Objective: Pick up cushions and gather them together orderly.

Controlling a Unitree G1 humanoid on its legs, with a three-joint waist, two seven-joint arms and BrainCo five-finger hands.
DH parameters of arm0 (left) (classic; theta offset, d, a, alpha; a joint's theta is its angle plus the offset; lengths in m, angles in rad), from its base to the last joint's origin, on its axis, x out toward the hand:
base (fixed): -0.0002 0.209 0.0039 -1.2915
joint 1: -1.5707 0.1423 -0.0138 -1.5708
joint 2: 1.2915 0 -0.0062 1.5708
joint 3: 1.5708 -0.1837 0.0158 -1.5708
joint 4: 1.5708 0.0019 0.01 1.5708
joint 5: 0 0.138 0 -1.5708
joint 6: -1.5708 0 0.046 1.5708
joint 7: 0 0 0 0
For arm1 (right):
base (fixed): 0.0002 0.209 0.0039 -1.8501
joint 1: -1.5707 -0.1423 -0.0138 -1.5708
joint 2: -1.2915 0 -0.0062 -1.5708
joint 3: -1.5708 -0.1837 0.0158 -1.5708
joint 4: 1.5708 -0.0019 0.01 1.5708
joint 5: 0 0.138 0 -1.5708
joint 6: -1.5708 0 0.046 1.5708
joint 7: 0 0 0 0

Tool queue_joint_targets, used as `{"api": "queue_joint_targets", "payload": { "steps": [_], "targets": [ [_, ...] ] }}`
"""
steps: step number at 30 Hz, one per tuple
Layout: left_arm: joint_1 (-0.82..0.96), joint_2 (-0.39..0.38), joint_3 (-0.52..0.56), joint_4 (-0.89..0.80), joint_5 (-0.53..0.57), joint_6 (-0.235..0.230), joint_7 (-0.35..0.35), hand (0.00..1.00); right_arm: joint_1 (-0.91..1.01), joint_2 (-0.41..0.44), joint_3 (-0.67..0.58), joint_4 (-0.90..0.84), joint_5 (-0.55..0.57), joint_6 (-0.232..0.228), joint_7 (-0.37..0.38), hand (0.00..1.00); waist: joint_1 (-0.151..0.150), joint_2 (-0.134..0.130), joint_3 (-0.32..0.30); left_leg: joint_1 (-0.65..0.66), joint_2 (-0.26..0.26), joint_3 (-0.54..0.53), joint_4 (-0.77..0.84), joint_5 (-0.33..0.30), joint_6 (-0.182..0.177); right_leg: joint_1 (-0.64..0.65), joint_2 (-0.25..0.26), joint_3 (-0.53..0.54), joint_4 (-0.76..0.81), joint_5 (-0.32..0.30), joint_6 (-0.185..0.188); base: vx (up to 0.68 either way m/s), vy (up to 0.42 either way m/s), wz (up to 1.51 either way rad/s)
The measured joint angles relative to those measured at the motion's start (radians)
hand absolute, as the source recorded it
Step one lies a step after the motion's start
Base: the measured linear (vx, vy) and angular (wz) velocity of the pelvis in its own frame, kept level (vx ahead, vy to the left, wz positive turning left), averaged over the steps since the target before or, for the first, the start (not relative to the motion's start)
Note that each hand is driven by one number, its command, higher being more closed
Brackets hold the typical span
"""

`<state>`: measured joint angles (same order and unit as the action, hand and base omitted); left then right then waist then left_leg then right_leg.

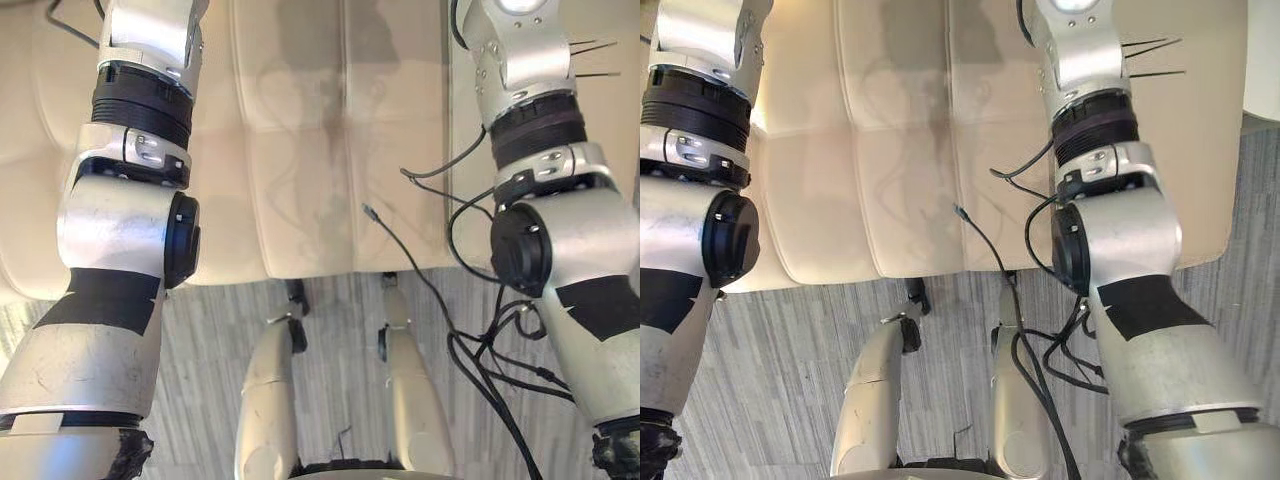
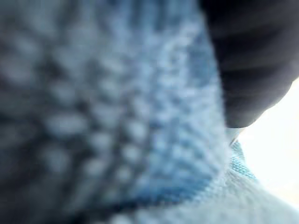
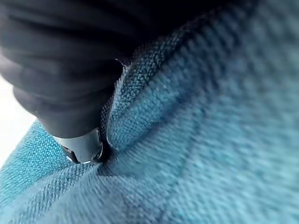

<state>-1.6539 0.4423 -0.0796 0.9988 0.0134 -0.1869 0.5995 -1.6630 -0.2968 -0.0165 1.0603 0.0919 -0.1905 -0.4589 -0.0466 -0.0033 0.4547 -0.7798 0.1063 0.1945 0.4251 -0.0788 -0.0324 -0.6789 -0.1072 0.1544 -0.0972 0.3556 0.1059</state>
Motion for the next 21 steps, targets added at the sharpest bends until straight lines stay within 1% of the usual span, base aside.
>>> {"api": "queue_joint_targets", "payload": {
  "steps": [1, 3, 4, 6, 8, 9, 10, 12, 14, 18, 19, 21],
  "targets": [
    [0.000, 0.000, 0.007, 0.020, -0.006, -0.001, -0.010, 0.00, 0.000, -0.002, 0.006, 0.021, 0.021, 0.000, 0.019, 0.00, 0.001, 0.000, 0.000, -0.009, 0.000, -0.003, 0.003, 0.000, 0.000, -0.006, 0.000, -0.003, 0.000, 0.001, 0.000, -0.02, 0.014, 0.09],
    [0.006, -0.004, 0.022, 0.065, -0.026, -0.001, -0.045, 0.00, 0.007, -0.005, 0.027, 0.086, 0.095, 0.009, 0.087, 0.00, 0.005, -0.009, 0.024, -0.023, 0.002, -0.007, 0.013, 0.000, 0.001, -0.013, -0.001, -0.011, 0.000, 0.002, 0.000, -0.02, 0.007, 0.06],
    [0.014, -0.009, 0.035, 0.070, -0.031, -0.001, -0.055, 0.00, 0.012, -0.005, 0.028, 0.101, 0.103, 0.014, 0.097, 0.00, 0.007, -0.009, 0.029, -0.028, 0.005, -0.009, 0.015, 0.000, 0.001, -0.014, -0.001, -0.013, 0.000, 0.002, 0.000, -0.03, -0.002, 0.07],
    [0.084, -0.029, 0.083, 0.071, -0.058, -0.006, -0.088, 0.00, 0.064, -0.004, 0.037, 0.105, 0.114, 0.037, 0.135, 0.00, 0.012, -0.009, 0.030, -0.060, 0.018, -0.009, 0.033, 0.000, 0.000, -0.036, 0.005, -0.016, 0.003, 0.002, 0.000, -0.02, -0.002, 0.05],
    [0.144, -0.051, 0.125, 0.071, -0.077, -0.006, -0.102, 0.00, 0.101, -0.003, 0.056, 0.101, 0.129, 0.043, 0.139, 0.00, 0.012, -0.008, 0.031, -0.070, 0.019, -0.015, 0.036, 0.001, 0.000, -0.043, 0.008, -0.015, 0.002, 0.002, 0.001, 0.00, 0.000, 0.00],
    [0.199, -0.076, 0.162, 0.071, -0.094, -0.006, -0.117, 0.00, 0.150, -0.001, 0.068, 0.082, 0.153, 0.043, 0.147, 0.00, 0.014, -0.011, 0.038, -0.070, 0.023, -0.016, 0.037, 0.001, 0.000, -0.043, 0.012, -0.015, 0.002, 0.002, 0.001, 0.00, 0.000, 0.00],
    [0.218, -0.084, 0.169, 0.070, -0.099, -0.006, -0.120, 0.00, 0.170, 0.000, 0.068, 0.071, 0.158, 0.043, 0.151, 0.00, 0.014, -0.012, 0.041, -0.070, 0.025, -0.016, 0.037, 0.001, 0.000, -0.043, 0.014, -0.015, 0.002, 0.002, 0.001, 0.00, -0.010, -0.05],
    [0.291, -0.117, 0.193, 0.059, -0.103, -0.006, -0.141, 0.00, 0.261, 0.012, 0.066, -0.022, 0.192, 0.039, 0.154, 0.00, 0.014, -0.013, 0.041, -0.067, 0.034, -0.015, 0.037, 0.001, -0.001, -0.043, 0.022, -0.013, 0.002, 0.002, 0.001, 0.00, -0.020, -0.07],
    [0.340, -0.141, 0.210, 0.026, -0.103, -0.005, -0.144, 0.00, 0.310, 0.019, 0.066, -0.088, 0.196, 0.034, 0.156, 0.00, 0.013, -0.013, 0.041, -0.063, 0.039, -0.010, 0.036, 0.001, -0.001, -0.042, 0.026, -0.011, 0.002, 0.002, 0.001, 0.00, -0.024, -0.09],
    [0.418, -0.159, 0.213, -0.053, -0.113, -0.007, -0.164, 0.00, 0.412, 0.021, 0.047, -0.184, 0.216, 0.001, 0.158, 0.00, 0.023, -0.013, 0.041, -0.043, 0.052, 0.001, 0.033, 0.004, -0.007, -0.030, 0.035, -0.002, 0.001, 0.002, 0.001, -0.02, -0.034, -0.10],
    [0.433, -0.159, 0.214, -0.070, -0.117, -0.007, -0.165, 0.00, 0.435, 0.022, 0.040, -0.197, 0.216, 0.001, 0.158, 0.00, 0.026, -0.013, 0.041, -0.035, 0.056, 0.000, 0.032, 0.005, -0.009, -0.022, 0.035, 0.000, 0.000, 0.002, 0.001, -0.03, -0.041, -0.07],
    [0.486, -0.155, 0.218, -0.139, -0.122, -0.015, -0.168, 0.00, 0.517, 0.017, 0.026, -0.283, 0.215, -0.001, 0.160, 0.00, 0.036, -0.013, 0.041, -0.011, 0.065, 0.002, 0.022, 0.011, -0.019, -0.004, 0.043, 0.004, 0.000, 0.001, 0.001, -0.03, -0.049, -0.07]
  ]
}}
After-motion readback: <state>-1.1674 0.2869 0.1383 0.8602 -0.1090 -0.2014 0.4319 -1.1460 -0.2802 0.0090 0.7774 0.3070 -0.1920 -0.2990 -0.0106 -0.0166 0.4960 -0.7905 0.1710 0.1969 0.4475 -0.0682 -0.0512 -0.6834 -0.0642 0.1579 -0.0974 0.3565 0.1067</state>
